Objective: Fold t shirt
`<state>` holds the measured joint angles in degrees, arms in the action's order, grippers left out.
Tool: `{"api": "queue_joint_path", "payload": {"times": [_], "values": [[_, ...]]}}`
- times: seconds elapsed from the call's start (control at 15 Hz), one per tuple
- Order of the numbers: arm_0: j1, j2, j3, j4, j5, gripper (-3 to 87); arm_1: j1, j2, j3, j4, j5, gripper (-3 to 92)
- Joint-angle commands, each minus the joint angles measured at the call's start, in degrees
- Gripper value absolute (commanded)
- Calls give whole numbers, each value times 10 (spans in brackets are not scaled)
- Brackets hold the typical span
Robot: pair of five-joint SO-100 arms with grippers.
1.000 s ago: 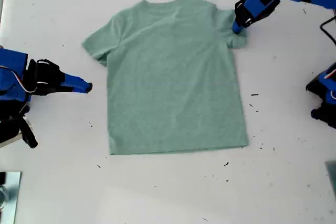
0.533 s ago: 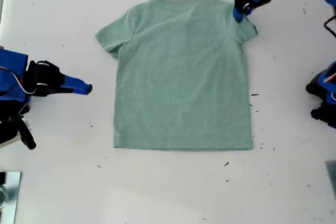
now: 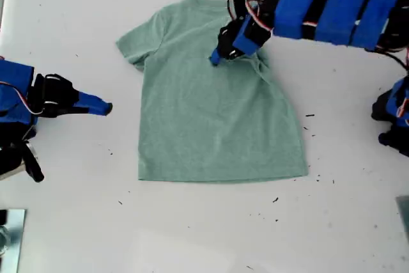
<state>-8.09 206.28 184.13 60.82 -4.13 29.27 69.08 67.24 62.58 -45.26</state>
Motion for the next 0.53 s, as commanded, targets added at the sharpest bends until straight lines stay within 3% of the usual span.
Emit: {"api": "queue_joint_path", "payload": {"times": [0.0, 0.13, 0.47], "values": [[-4, 3, 3, 0, -9, -1, -33, 3, -52, 10, 14, 373], [-1, 3, 3, 0, -9, 1, -35, 85, -152, 170, 0, 303], [-9, 3, 3, 1, -9, 33, -33, 396, -55, 267, -3, 235]]}}
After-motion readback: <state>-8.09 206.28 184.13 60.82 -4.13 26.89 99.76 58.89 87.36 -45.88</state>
